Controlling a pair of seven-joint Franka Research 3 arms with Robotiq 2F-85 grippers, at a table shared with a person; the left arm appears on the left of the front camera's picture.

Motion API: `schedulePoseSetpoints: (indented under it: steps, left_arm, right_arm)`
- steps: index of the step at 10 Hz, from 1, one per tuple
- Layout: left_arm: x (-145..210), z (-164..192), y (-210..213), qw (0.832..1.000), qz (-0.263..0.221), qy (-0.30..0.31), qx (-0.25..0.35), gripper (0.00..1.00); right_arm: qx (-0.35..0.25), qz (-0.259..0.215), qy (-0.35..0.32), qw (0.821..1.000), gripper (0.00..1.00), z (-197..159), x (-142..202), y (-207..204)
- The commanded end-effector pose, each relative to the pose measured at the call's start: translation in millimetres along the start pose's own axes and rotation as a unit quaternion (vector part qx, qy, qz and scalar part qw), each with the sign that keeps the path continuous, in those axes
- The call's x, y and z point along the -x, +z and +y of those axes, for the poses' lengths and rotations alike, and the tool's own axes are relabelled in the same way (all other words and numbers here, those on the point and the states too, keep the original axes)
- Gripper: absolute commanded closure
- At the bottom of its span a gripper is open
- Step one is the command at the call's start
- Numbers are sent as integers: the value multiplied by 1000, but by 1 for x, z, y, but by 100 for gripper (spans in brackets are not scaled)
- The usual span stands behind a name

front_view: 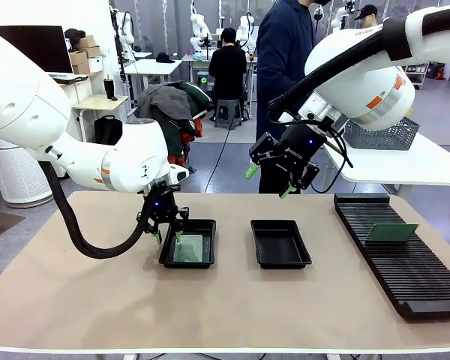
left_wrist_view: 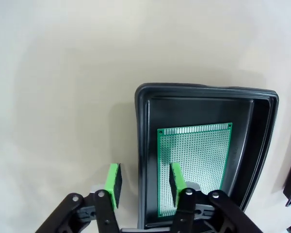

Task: Inspect and transfer BCBs to ESD trays.
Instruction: Pick up the ESD tray and place it on the left side of the table.

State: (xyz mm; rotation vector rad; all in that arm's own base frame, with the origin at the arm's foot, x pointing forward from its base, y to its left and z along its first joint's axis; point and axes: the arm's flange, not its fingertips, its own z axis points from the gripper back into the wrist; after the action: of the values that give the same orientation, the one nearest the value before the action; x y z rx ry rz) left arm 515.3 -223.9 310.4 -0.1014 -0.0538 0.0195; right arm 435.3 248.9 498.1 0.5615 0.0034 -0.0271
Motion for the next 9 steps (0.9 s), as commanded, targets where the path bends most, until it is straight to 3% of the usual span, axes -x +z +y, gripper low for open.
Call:
schedulePoseSetpoints:
  steps: [1,9]
  left_arm:
    - [8,2,-3,1000,-13,10,-18,54]
    - [9,2,-2,1000,-12,9,-18,88]
  right_arm:
    - [6,-1,-5,1000,0,3,-3,-1]
    - [6,-1,-5,1000,0,3,-3,-1]
